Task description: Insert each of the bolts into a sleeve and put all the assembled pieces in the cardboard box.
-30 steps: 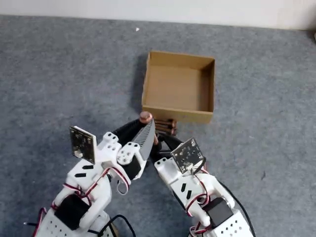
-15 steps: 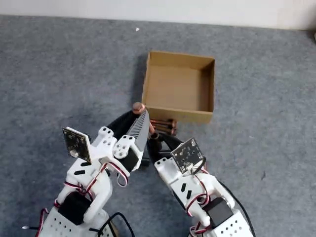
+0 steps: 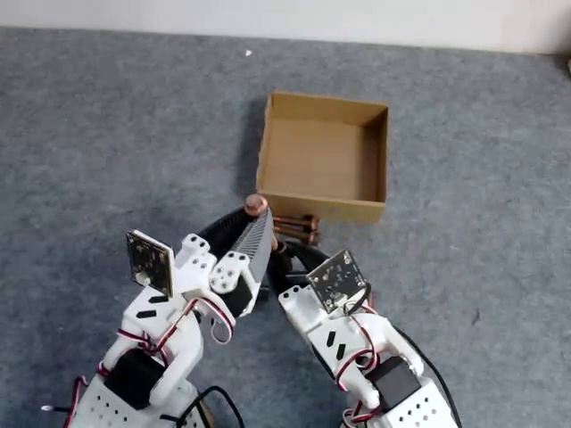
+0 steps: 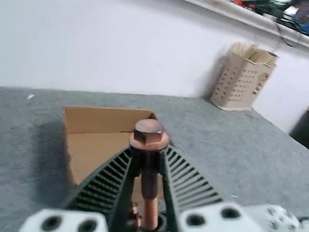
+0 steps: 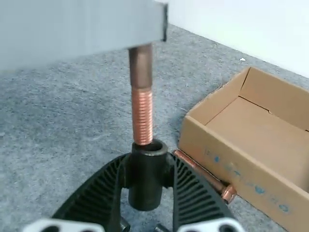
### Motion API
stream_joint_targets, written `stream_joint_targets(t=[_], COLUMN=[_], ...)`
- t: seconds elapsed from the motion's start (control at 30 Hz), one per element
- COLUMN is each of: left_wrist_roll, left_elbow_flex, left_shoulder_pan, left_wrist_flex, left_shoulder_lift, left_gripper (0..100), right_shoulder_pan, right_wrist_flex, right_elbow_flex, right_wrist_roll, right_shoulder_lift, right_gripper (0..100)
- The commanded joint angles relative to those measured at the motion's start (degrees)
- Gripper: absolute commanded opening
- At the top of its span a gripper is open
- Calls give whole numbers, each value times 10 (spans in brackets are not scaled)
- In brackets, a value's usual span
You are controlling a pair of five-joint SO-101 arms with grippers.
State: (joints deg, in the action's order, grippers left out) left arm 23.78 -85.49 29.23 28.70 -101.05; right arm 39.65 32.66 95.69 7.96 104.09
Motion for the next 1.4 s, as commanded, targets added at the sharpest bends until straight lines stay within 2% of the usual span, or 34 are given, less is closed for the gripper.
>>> stream_joint_targets(t=[0.0, 0.3, 0.47, 0.9, 1.07, 1.13, 1.3, 1.37], left_wrist_roll=[-19, -18, -18, -18, -21, -22, -20, -20], left_elbow_flex=[-5, -5, -6, -5, 0, 1, 0, 1], left_shoulder_pan=[23, 29, 29, 41, 79, 92, 92, 92], left_wrist_flex=[8, 8, 8, 11, 76, 91, 119, 129], left_shoulder_lift=[0, 0, 0, 0, 0, 0, 0, 0], left_gripper=[6, 6, 6, 6, 8, 34, 174, 191], right_shoulder_pan=[2, 5, 5, 1, 0, -2, -41, -55], right_wrist_flex=[-17, 23, 23, 21, 21, 21, -6, -12], right_elbow_flex=[22, 17, 17, 17, 16, 16, 17, 17], right_wrist_roll=[6, 7, 67, 67, 67, 67, 66, 66], right_shoulder_lift=[12, 12, 12, 12, 12, 12, 12, 12], right_gripper=[4, 4, 4, 4, 4, 4, 4, 4])
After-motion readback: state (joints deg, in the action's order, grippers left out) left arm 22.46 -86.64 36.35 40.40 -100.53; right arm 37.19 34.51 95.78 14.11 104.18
